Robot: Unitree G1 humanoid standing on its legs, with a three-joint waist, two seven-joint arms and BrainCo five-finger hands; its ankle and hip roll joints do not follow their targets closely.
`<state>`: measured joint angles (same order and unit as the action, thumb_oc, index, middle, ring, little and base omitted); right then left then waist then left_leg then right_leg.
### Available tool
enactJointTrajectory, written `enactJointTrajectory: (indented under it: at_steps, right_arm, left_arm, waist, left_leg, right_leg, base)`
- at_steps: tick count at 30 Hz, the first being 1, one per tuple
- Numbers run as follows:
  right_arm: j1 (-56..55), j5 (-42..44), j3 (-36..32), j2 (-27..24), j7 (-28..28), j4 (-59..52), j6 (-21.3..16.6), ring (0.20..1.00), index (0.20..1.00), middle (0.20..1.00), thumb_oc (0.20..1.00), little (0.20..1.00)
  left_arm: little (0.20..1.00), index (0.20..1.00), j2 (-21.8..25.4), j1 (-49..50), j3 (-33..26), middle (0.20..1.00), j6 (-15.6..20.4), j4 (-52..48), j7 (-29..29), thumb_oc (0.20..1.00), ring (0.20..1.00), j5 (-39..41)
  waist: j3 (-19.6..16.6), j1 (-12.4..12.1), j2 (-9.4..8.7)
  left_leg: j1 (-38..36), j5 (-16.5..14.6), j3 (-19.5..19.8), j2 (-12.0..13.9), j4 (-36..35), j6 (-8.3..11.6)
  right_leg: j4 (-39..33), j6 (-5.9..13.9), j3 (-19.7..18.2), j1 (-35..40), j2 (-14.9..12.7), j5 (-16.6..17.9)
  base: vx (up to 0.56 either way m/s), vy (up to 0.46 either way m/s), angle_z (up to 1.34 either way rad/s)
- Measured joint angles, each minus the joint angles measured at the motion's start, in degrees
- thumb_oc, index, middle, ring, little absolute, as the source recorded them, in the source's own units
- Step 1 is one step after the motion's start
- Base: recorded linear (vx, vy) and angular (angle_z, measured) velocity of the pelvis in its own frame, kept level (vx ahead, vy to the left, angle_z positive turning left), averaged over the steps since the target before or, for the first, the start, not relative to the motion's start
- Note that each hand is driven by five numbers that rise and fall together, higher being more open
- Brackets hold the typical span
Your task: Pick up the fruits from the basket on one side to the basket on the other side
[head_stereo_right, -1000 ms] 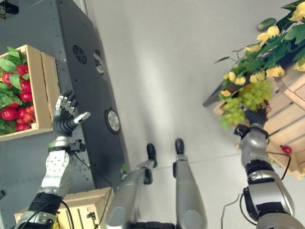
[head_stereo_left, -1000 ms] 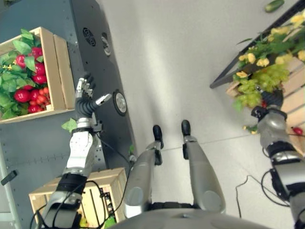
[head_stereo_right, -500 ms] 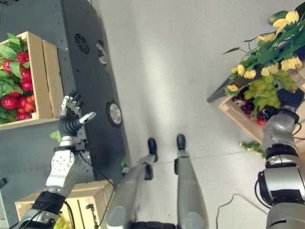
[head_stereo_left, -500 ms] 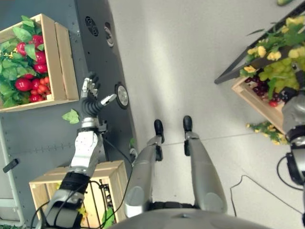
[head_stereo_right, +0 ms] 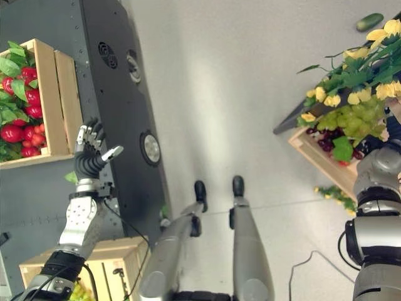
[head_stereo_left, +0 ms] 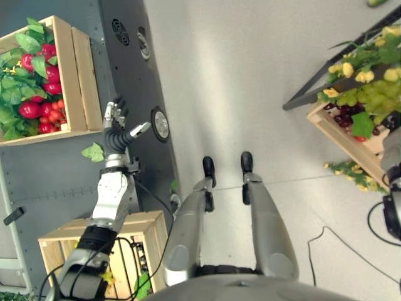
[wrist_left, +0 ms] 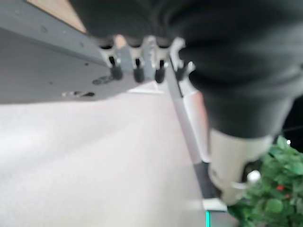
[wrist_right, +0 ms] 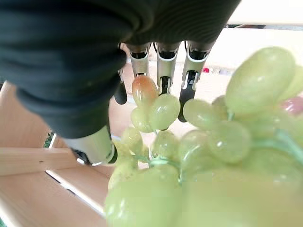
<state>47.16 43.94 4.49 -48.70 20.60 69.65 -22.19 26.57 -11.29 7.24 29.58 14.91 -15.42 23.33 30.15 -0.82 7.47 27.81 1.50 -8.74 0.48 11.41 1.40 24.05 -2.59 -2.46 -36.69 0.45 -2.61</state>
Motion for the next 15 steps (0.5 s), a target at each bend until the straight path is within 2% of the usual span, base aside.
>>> enactJointTrajectory:
  at_steps: [15]
  right_arm:
    - [1.18, 1.27, -0.39, -0.95, -0.1, 2.78, 0.03, 1.0, 1.0, 1.0, 1.0, 1.0]
  left_arm:
    - [1.0, 1.0, 0.08, -0.06, 0.04, 1.0, -0.01, -0.01, -0.06, 1.0, 1.0, 0.02]
  waist:
    - [0.0, 0.09, -0.01]
  left_leg:
    - [0.02, 0.24, 0.38, -0.75, -0.42, -0.35]
  right_leg:
    - [0.15, -0.07, 0.33, -0.06, -0.74, -0.09]
  base:
    - [0.0, 0.002, 0.01]
